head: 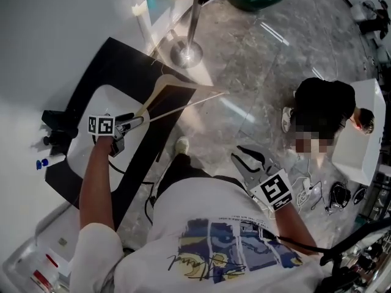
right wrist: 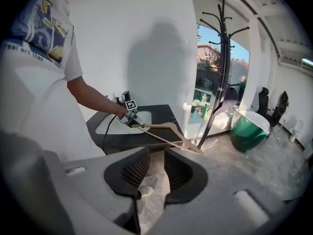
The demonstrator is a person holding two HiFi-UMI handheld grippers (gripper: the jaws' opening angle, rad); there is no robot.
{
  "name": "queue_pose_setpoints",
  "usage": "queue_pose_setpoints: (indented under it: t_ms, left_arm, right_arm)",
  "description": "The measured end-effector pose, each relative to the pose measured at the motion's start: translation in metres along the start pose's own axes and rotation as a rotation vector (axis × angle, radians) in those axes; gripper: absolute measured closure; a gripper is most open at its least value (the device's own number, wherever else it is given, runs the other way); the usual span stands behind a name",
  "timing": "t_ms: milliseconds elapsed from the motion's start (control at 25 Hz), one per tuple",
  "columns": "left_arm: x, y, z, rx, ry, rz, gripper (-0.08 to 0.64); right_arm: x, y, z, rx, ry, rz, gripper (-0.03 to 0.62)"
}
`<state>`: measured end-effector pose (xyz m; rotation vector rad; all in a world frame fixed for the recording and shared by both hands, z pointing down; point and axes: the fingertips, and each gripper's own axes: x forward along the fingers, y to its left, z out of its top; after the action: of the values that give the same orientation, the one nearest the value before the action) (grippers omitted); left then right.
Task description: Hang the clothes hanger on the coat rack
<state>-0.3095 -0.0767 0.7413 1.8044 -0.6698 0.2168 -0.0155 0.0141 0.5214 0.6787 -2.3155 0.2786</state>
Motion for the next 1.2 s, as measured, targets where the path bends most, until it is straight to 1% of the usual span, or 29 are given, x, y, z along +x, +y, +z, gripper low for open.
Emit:
queue_pose_setpoints:
  t_ms: [120,200,280,400,480,520,560,680,760,960,1040,1200]
  left_arm:
    - [0.016,-0.004,-0.006,-0.074,0.028,-0.121,0.21]
    - [0.024,-0.008,-0.012,-0.099,0.055,-0.178,0.251]
    - [0.029,-0.011,-0.016,-0.111,0.083,-0.216,0.356]
    - [0.03,-0.024,-0.019,-0.141,0.1,-0.302,0.443]
    - [0.029,-0.033,-0.019,-0.129,0.097,-0.347,0.5]
    - [0.028,-0.036,-0.017,-0.104,0.088,-0.353,0.531]
    - [0.028,-0.038,-0.014,-0.073,0.074,-0.349,0.535]
    - [0.022,-0.051,0.0,0.009,0.033,-0.33,0.541]
    - [0.019,-0.062,0.007,0.065,0.029,-0.313,0.543]
    - [0.011,-0.092,0.032,0.159,-0.015,-0.296,0.548]
    - [0.01,-0.114,0.049,0.229,-0.037,-0.293,0.548]
    - [0.013,-0.166,0.087,0.41,-0.064,-0.302,0.549]
  right_arm:
    - [0.007,-0.006,0.006,-0.019,0.027,-0.01,0.5]
    - [0.012,-0.011,0.008,-0.024,0.04,-0.016,0.502]
    - [0.017,-0.015,0.011,-0.027,0.05,-0.021,0.502]
    - [0.023,-0.02,0.016,-0.033,0.058,-0.022,0.502]
    - [0.026,-0.021,0.018,-0.037,0.06,-0.02,0.502]
    - [0.028,-0.022,0.018,-0.037,0.063,-0.02,0.502]
    - [0.031,-0.023,0.018,-0.037,0.066,-0.02,0.502]
    - [0.037,-0.025,0.02,-0.035,0.068,-0.022,0.502]
    - [0.04,-0.027,0.023,-0.036,0.064,-0.027,0.502]
    - [0.044,-0.034,0.02,-0.005,0.04,-0.053,0.502]
    - [0.041,-0.041,0.02,0.007,0.028,-0.075,0.502]
    - [0.03,-0.056,0.025,0.004,0.038,-0.096,0.502]
